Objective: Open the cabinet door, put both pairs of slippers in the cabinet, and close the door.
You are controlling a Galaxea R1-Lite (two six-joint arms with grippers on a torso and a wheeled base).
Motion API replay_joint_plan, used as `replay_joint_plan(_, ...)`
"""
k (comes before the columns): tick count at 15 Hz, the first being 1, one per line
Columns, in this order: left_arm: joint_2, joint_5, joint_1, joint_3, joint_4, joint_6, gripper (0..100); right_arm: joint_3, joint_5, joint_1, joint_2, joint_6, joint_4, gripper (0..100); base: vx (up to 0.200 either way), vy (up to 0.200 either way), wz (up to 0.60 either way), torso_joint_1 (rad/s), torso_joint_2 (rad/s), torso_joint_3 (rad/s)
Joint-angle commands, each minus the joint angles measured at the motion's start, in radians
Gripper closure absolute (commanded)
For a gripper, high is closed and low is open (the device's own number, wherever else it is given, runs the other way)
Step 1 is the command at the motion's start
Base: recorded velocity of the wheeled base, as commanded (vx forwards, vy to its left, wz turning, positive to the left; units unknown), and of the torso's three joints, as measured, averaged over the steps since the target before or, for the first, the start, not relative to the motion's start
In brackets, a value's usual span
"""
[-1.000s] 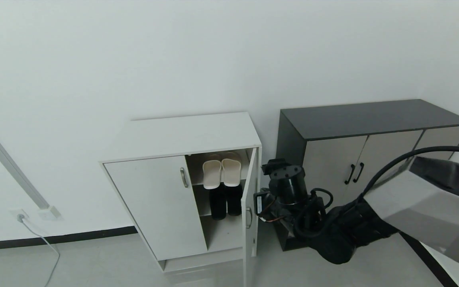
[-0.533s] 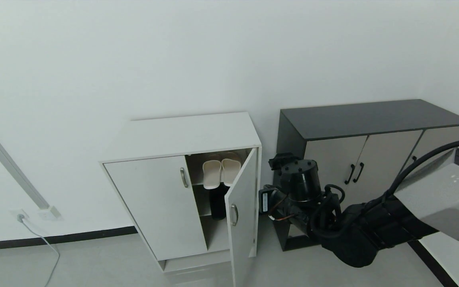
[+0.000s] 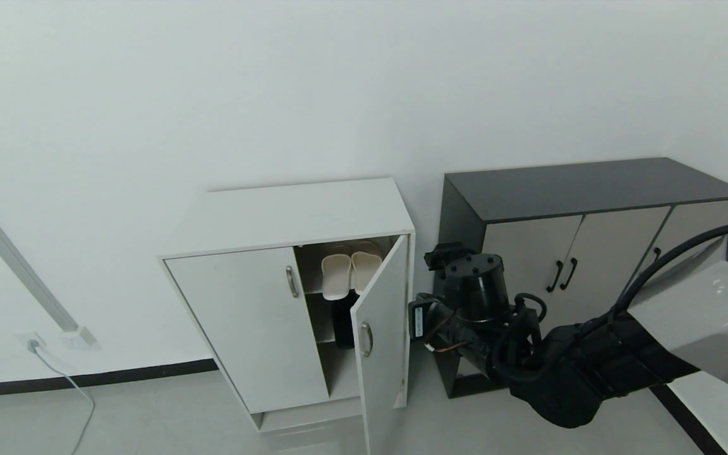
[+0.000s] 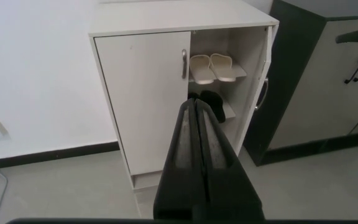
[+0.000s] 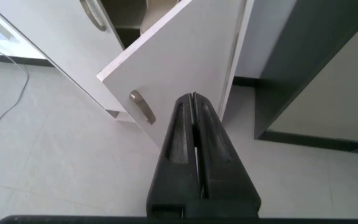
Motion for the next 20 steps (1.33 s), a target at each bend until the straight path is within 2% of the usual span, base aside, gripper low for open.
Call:
replay_joint_plan(1,0.001,0.000,0.001,0.000,0.000,0.000,100,0.007,0.000,0.001,0.001,-0.001,0.000,100,0.000,0.000,0.60,-0.007,0.00,0.002)
replay_joint_plan(2,0.001,0.000,0.001,0.000,0.000,0.000,100,0.007,-0.003,0.000,0.003,-0.001,-0.002,100,0.000,0.000,0.60,0.002,0.01,0.002)
replay_joint_plan(8,0.001,-0.001,0.001,0.000,0.000,0.000,100,0.008,-0.018,-0.060,0.003,-0.032,0.005,100,0.000,0.000,0.00,0.000,0.00,0.000)
replay_joint_plan(10,0.001,-0.001,0.001,0.000,0.000,0.000,100,0.033,-0.077,-0.103,0.001,-0.113,0.001,100,0.000,0.000,0.00,0.000,0.00,0.000)
replay_joint_plan(14,0.001,0.000,0.001,0.000,0.000,0.000,100,0.060,-0.095,-0.114,0.058,-0.153,0.000,100,0.000,0.000,0.00,0.000,0.00,0.000)
replay_joint_plan(20,0.001,0.000,0.001,0.000,0.000,-0.002,100,0.000,-0.087,-0.117,0.173,-0.153,0.001,100,0.000,0.000,0.00,0.000,0.00,0.000)
